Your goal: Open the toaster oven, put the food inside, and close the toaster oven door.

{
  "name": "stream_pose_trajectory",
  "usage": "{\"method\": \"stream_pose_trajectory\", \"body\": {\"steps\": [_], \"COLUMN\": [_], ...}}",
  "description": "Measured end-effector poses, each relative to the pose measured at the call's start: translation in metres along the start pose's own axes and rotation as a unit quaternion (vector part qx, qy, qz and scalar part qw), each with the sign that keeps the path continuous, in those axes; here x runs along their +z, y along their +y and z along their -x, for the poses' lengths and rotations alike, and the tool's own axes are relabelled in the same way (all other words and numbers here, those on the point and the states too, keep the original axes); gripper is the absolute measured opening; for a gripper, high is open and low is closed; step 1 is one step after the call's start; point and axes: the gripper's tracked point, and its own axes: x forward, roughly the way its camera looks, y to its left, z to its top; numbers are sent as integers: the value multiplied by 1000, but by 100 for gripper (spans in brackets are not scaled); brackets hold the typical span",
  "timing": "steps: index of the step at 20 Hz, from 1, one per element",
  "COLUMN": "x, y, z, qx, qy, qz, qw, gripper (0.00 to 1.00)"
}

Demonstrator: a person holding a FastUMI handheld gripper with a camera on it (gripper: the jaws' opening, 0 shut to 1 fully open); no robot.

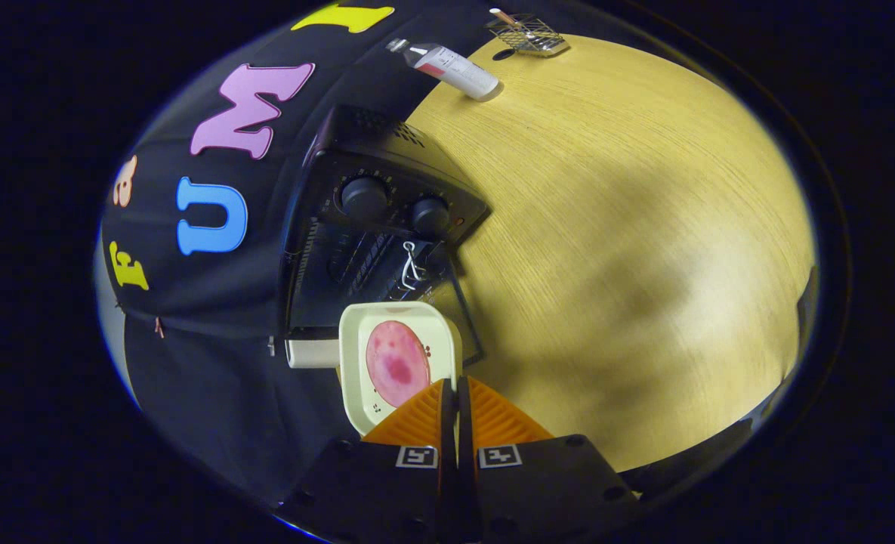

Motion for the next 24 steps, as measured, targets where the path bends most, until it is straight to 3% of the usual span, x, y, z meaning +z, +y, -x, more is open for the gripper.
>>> {"method": "stream_pose_trajectory", "body": {"steps": [8, 14, 18, 24], "x": [15, 29, 32, 31], "y": [50, 81, 90, 96], "z": [-50, -84, -106, -126], "qx": [-36, -46, -50, -68], "qy": [-97, -158, -185, -210], "qz": [-97, -191, -264, -281], "qw": [990, 968, 945, 934], "gripper": [5, 5, 5, 5]}}
